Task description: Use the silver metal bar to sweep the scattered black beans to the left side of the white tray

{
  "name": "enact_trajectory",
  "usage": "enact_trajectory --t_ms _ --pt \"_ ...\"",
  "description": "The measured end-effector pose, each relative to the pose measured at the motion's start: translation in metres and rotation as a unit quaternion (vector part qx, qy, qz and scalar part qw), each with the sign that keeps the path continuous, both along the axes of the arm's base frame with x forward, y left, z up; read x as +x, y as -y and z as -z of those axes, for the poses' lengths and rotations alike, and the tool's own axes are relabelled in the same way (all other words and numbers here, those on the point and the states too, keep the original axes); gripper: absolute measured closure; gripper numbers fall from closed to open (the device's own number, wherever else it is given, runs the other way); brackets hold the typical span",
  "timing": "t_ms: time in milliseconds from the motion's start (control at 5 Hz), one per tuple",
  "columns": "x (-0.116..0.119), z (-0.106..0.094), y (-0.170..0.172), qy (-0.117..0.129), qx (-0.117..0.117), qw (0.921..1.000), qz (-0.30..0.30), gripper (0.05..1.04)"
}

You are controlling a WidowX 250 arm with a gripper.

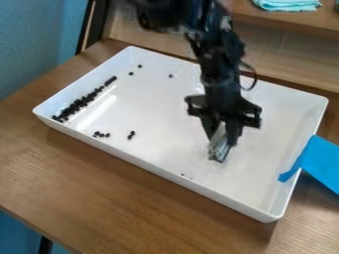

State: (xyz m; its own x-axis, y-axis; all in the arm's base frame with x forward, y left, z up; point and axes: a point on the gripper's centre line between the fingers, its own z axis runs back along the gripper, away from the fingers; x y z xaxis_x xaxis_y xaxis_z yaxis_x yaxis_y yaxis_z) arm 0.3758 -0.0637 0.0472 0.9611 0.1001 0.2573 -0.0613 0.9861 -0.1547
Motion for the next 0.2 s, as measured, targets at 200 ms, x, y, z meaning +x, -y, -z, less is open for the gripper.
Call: enact_trajectory --t_ms 200 --pt "0.0081 -0.0035 0.0031 0.003 -0.029 0.9991 -0.031 0.329"
